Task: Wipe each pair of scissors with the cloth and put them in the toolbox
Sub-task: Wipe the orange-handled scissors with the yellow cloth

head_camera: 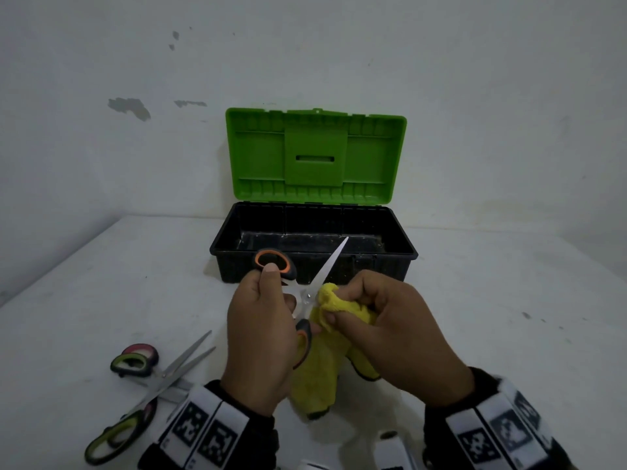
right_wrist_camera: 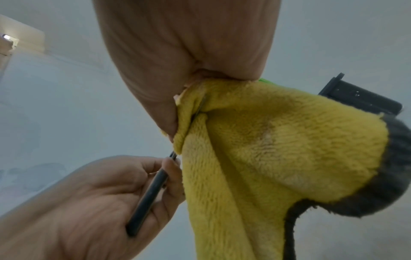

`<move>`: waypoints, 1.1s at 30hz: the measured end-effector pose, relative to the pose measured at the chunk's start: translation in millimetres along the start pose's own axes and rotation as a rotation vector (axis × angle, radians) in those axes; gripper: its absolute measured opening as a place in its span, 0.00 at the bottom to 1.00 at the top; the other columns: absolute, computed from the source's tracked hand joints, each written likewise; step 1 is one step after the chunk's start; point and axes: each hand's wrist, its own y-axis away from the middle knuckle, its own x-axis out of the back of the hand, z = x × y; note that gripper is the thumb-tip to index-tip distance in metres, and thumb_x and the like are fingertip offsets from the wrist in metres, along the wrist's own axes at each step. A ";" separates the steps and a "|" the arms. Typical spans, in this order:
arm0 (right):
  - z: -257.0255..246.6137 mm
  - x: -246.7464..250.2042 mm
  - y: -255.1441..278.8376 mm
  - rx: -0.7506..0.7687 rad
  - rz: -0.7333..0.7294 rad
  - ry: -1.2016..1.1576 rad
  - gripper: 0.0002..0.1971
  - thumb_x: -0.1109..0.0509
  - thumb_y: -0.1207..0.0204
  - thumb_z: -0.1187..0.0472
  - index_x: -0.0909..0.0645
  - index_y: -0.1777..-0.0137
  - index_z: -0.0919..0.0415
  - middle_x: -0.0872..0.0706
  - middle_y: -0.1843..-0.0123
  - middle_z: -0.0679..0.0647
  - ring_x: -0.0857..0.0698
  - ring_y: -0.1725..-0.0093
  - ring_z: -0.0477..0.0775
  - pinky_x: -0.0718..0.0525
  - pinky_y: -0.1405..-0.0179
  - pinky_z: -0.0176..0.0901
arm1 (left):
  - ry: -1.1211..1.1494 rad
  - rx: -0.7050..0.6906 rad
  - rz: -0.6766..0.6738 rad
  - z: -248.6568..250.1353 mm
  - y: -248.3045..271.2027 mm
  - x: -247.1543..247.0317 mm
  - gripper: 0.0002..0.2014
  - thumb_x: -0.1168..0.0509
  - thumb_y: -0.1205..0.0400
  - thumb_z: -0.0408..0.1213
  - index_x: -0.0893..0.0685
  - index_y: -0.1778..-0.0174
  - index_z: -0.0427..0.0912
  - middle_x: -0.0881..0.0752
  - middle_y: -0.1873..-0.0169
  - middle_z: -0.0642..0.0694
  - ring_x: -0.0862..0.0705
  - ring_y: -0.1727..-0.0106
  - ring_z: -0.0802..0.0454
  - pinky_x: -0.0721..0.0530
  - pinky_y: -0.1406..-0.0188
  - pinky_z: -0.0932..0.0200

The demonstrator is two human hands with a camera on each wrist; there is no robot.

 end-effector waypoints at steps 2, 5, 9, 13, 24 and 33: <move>0.8 7.1 2.4 -0.018 -0.014 0.010 0.05 0.20 0.28 0.59 0.15 0.58 0.53 0.12 0.61 0.46 0.13 0.59 0.45 0.14 0.63 0.39 | 0.019 -0.007 0.016 0.3 -2.2 0.3 0.18 0.45 0.13 0.48 0.22 0.67 0.49 0.29 0.68 0.41 0.28 0.66 0.39 0.24 0.67 0.47; 2.2 17.8 5.8 -0.021 -0.037 0.021 0.05 0.20 0.29 0.59 0.14 0.59 0.52 0.12 0.62 0.44 0.13 0.61 0.44 0.17 0.67 0.31 | 0.066 0.007 0.023 2.2 -2.6 -0.6 0.15 0.46 0.11 0.45 0.23 0.61 0.45 0.28 0.64 0.41 0.26 0.65 0.37 0.21 0.81 0.60; 4.1 32.0 10.7 -0.026 -0.049 0.059 0.06 0.20 0.30 0.60 0.15 0.61 0.51 0.12 0.63 0.43 0.14 0.62 0.44 0.22 0.69 0.25 | 0.062 -0.002 0.053 3.4 -0.6 -0.4 0.14 0.47 0.11 0.43 0.23 0.59 0.45 0.27 0.62 0.39 0.21 0.63 0.33 0.24 0.87 0.68; 13.4 55.3 13.1 -0.085 -0.046 0.106 0.06 0.20 0.30 0.61 0.14 0.62 0.50 0.11 0.63 0.42 0.14 0.62 0.43 0.22 0.69 0.26 | 0.078 -0.016 0.104 6.6 -9.3 6.3 0.14 0.47 0.11 0.43 0.20 0.58 0.48 0.27 0.63 0.38 0.22 0.63 0.38 0.19 0.82 0.64; 55.2 72.8 -7.6 -0.346 -0.349 0.681 0.07 0.36 0.18 0.48 0.26 0.43 0.46 0.17 0.49 0.42 0.18 0.52 0.43 0.25 0.60 0.31 | 0.299 0.108 0.104 5.6 -8.5 -5.2 0.10 0.42 0.13 0.40 0.21 0.61 0.47 0.25 0.65 0.44 0.18 0.72 0.56 0.13 0.71 0.53; 3.9 29.8 2.8 -0.290 -0.222 0.392 0.14 0.37 0.25 0.35 0.19 0.52 0.43 0.15 0.55 0.38 0.19 0.53 0.35 0.22 0.54 0.30 | 0.437 0.158 0.119 5.6 -10.0 -11.5 0.11 0.40 0.14 0.39 0.22 0.63 0.45 0.25 0.71 0.48 0.20 0.73 0.56 0.11 0.60 0.48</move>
